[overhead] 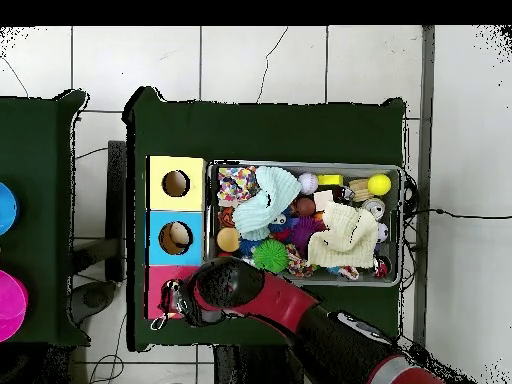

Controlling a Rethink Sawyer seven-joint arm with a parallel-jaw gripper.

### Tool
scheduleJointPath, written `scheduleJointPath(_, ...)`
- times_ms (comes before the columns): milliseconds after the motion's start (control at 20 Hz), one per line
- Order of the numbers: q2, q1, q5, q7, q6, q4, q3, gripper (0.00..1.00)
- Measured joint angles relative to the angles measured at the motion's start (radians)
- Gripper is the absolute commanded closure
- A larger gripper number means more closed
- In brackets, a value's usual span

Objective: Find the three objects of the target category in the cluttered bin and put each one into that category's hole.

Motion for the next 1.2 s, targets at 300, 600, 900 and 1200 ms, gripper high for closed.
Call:
scheduleJointPath(300,0.040,0.024,-0.026,0.000,0.000,0.000,-0.014,1.00)
scheduleJointPath(600,0.058,0.042,-0.043,0.000,0.000,-0.008,-0.024,1.00)
scheduleJointPath(900,0.060,0.048,-0.060,0.000,0.000,-0.014,-0.028,1.00)
scheduleJointPath(1200,0.052,0.046,-0.075,0.000,-0.009,-0.015,-0.028,1.00)
